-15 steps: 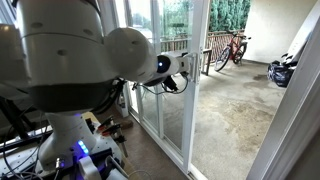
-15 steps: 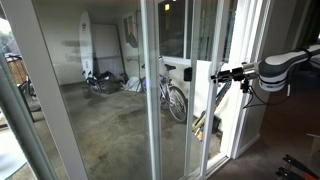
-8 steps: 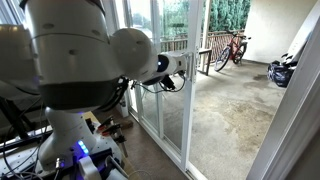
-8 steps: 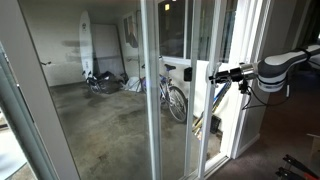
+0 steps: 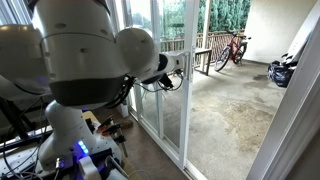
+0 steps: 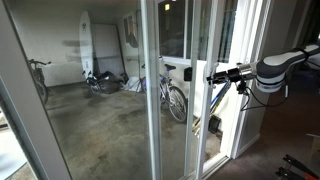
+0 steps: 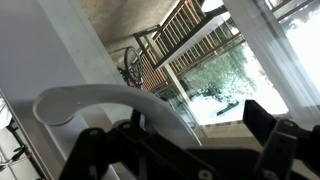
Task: Open the sliding door
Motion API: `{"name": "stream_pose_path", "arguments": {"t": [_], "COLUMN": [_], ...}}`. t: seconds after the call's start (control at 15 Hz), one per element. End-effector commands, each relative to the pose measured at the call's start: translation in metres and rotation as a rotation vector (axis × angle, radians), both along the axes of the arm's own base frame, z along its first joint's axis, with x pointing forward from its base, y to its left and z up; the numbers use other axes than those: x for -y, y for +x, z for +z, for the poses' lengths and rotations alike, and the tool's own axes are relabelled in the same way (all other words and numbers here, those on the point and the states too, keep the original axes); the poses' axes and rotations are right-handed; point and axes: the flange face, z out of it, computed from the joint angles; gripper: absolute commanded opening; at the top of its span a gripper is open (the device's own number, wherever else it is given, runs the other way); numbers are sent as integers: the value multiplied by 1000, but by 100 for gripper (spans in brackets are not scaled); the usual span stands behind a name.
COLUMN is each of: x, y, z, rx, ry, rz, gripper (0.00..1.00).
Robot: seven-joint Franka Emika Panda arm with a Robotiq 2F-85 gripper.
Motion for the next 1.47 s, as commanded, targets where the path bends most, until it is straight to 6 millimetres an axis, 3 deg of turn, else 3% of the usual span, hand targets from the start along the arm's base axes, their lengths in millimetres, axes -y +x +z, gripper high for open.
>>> {"name": "stream_pose_path", "arguments": {"t": [0.0,0.07,0.13,0.73,0.87,0.93,1.0,1.07,1.2,1.27,1.4], "x": [-49,-62,-4,-1,54,59,14,52,56,48,76], "y": [-27,-31,1,3,3,-3,-20,-21,-32,-40,-56], "z": [-12,-16,0,-1,29,47,34,62,79,83,108], "rx": [-64,-73,0,-1,30,38,31,13,15,20,23], "ry": [29,36,0,0,-11,-13,-2,23,30,37,35], "rz": [101,131,10,5,-126,-150,-169,-162,-194,-213,-277], "gripper": [100,100,100,100,100,100,100,100,100,100,100]}}
